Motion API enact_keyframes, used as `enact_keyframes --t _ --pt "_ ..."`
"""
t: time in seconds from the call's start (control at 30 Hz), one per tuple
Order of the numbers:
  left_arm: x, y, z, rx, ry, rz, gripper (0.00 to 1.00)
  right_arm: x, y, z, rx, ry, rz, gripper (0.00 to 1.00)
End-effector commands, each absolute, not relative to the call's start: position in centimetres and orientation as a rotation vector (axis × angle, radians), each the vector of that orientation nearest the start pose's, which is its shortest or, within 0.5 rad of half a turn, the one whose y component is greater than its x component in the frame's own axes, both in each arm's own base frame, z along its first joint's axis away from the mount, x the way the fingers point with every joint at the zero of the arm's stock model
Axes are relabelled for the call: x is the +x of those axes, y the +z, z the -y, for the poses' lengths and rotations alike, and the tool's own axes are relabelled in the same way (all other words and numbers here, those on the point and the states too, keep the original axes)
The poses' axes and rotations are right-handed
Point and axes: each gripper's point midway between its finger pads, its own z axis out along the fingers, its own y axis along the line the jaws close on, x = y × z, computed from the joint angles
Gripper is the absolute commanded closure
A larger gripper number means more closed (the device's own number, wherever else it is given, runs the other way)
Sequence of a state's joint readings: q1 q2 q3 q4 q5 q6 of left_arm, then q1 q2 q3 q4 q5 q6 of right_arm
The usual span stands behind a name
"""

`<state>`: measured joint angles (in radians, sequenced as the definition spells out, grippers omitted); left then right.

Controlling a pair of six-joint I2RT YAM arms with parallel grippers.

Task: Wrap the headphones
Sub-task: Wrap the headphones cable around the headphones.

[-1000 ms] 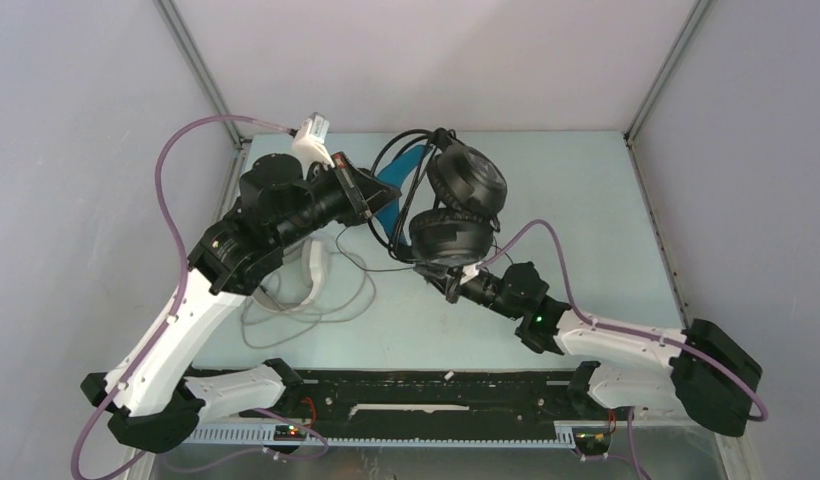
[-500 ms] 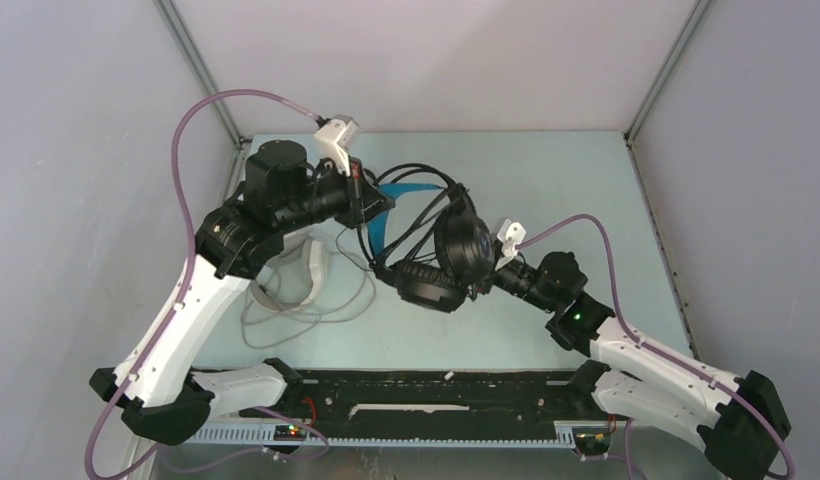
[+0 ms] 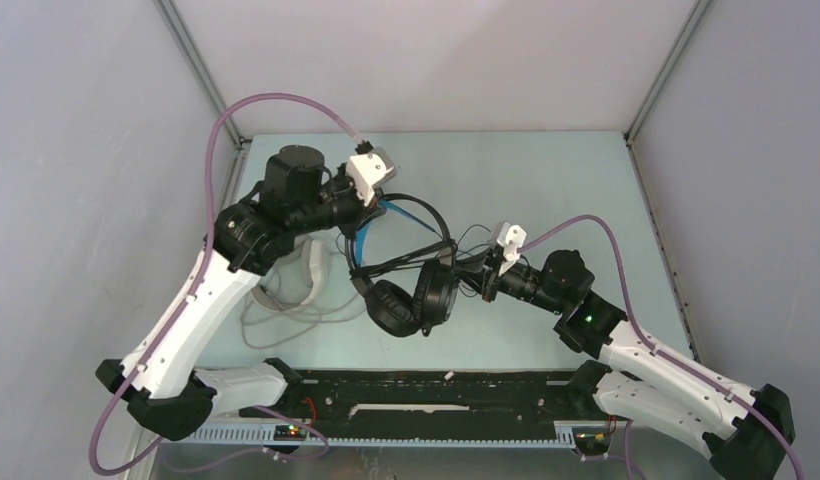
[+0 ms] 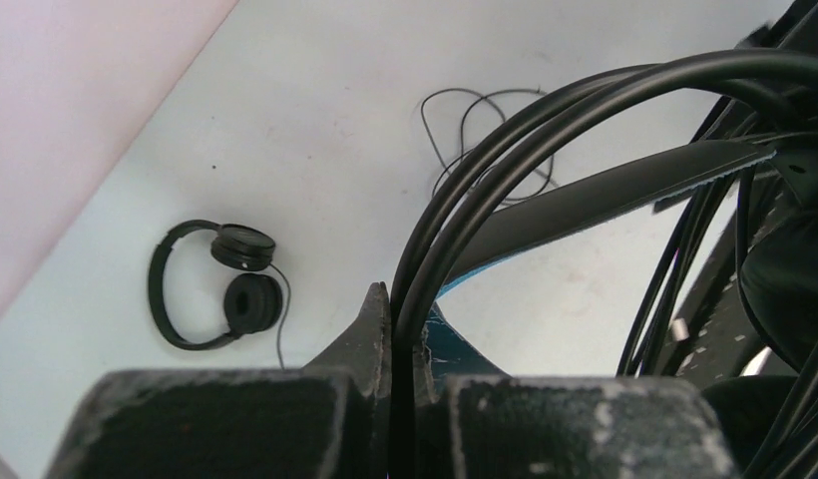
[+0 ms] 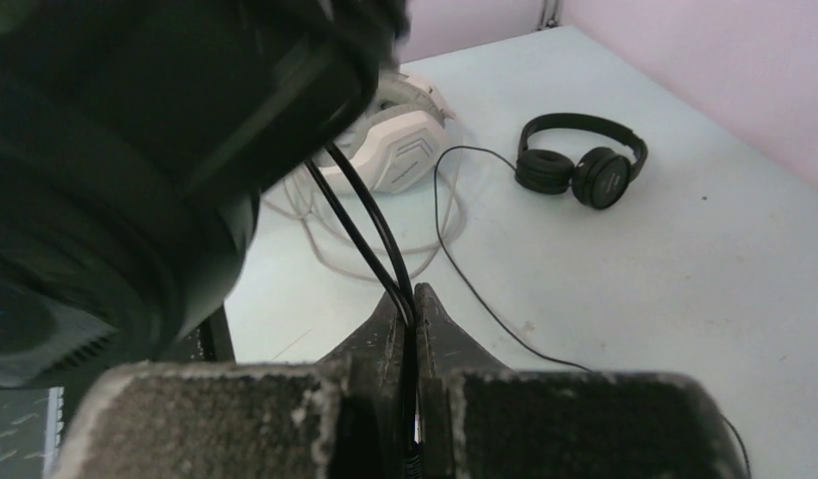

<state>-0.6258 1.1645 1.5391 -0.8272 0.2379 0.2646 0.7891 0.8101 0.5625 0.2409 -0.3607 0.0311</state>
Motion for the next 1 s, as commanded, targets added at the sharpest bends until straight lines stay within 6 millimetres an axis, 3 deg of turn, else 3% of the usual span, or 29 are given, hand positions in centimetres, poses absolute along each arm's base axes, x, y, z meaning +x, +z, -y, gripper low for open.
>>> enact_keyframes --t 0.0,0.13,0.23,0.4,0.53,0.77,0.97 --pt "25.0 33.0 19.2 1.260 -0.249 -1.727 1.00 21.7 29.2 -25.6 -0.796 0.695 -1.322 1.00" --pt "26.0 31.2 18.9 1.315 -0.211 -1.776 1.00 23.6 31.1 -24.5 -0.800 0.529 -1.242 1.00" --pt "27.0 30.3 19.1 1.331 -0.209 -1.793 1.00 25.6 31.4 -23.9 -0.856 0.402 -1.220 1.00" --pt "31.1 30.0 18.6 1.194 -0.176 -1.847 1.00 29.1 32.0 -23.3 -0.894 0.252 -1.156 1.00" --pt "34.2 29.4 19.0 1.127 -0.199 -1.853 1.00 32.1 31.8 -22.4 -0.897 0.232 -1.162 1.00" --pt "40.6 25.3 21.2 1.121 -0.235 -1.894 1.00 37.3 29.6 -21.3 -0.939 0.177 -1.177 1.00" --pt "47.3 21.5 22.8 1.107 -0.244 -1.876 1.00 42.5 25.3 -21.0 -0.993 0.083 -1.260 0.99"
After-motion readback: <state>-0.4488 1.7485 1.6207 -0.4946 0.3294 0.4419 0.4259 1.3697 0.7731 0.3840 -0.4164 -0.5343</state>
